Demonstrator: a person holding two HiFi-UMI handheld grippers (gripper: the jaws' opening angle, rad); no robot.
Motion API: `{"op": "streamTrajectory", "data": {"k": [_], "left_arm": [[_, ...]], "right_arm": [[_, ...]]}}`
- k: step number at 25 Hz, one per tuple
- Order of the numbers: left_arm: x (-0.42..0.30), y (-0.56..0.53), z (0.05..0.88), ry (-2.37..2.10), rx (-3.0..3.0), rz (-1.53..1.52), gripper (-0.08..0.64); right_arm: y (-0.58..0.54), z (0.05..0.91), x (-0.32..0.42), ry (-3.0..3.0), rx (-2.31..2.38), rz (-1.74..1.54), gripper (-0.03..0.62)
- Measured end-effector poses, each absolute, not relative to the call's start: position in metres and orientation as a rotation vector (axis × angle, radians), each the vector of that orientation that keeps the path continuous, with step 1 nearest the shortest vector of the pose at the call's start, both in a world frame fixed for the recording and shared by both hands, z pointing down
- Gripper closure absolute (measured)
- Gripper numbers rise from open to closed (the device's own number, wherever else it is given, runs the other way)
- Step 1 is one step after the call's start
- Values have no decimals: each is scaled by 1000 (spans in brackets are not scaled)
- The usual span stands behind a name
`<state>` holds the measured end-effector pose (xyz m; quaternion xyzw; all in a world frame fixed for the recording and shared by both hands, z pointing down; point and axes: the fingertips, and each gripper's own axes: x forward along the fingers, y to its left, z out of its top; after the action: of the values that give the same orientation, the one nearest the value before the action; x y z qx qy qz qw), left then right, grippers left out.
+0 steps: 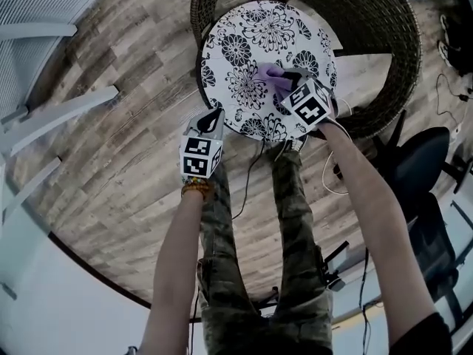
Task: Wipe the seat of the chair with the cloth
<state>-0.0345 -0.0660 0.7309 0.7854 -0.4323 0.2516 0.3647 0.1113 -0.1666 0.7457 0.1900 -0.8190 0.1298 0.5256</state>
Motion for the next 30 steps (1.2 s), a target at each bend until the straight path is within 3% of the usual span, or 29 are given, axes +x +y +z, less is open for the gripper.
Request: {"op": "streamTrajectory", "data": {"k": [30], "left_arm": [[-39,-65,730,-1108,2017,658,535]], "right_arm": [[-222,746,228,-1640,724,319,497]]}}
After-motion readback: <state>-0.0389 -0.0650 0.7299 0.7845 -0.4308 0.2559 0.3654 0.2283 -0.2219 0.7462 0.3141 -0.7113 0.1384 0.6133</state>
